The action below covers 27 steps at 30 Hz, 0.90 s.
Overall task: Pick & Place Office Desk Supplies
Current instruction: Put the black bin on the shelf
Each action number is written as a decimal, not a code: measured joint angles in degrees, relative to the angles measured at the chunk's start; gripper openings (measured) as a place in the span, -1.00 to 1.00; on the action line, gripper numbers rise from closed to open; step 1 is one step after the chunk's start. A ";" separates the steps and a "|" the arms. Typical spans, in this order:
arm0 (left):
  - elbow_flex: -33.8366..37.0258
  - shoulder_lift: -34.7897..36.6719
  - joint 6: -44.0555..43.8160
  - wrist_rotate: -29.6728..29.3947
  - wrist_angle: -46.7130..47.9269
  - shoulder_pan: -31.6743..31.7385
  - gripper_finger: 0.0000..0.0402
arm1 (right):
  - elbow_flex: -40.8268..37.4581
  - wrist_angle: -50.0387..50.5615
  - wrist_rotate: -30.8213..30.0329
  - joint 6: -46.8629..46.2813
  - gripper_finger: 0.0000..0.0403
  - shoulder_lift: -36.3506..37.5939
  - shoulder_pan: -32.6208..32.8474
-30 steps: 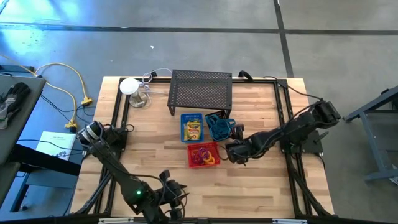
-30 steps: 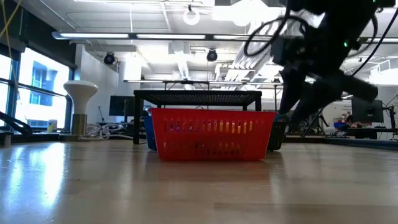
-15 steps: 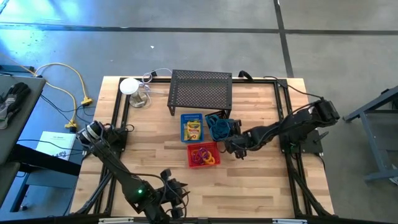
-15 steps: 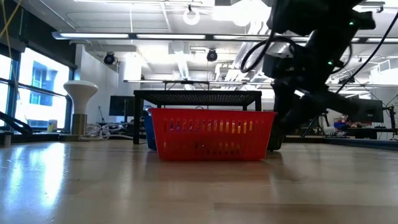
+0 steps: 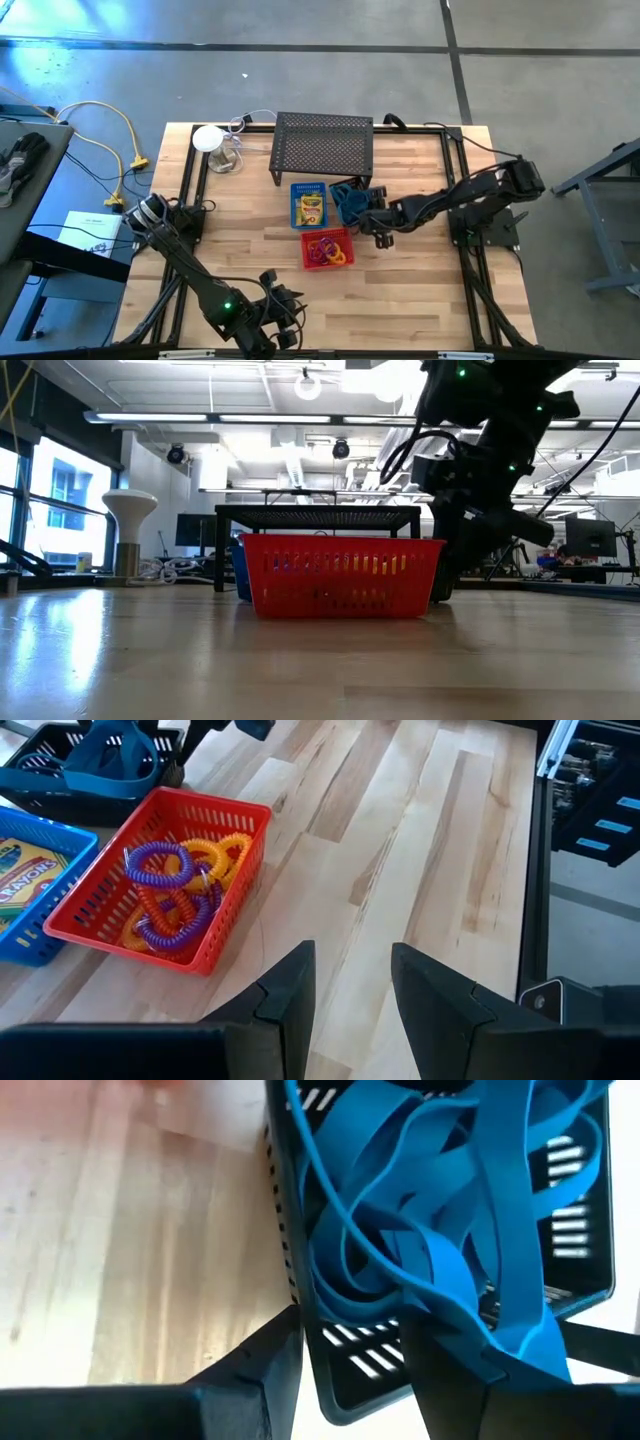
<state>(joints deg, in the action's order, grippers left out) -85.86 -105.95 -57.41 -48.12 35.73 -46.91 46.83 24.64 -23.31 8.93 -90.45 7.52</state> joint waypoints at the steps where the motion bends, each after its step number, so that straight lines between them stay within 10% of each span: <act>1: 0.00 0.00 0.01 0.00 0.00 0.00 -0.36 | 0.00 0.00 0.04 0.09 -0.23 0.00 -0.27; 27: 0.00 -0.02 0.02 0.15 0.00 0.30 -0.36 | 0.00 -0.02 3.71 0.77 -0.98 -0.02 1.79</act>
<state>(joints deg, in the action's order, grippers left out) -85.86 -105.97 -57.39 -47.96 35.73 -46.61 46.83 24.62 -19.60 9.71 -90.48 9.31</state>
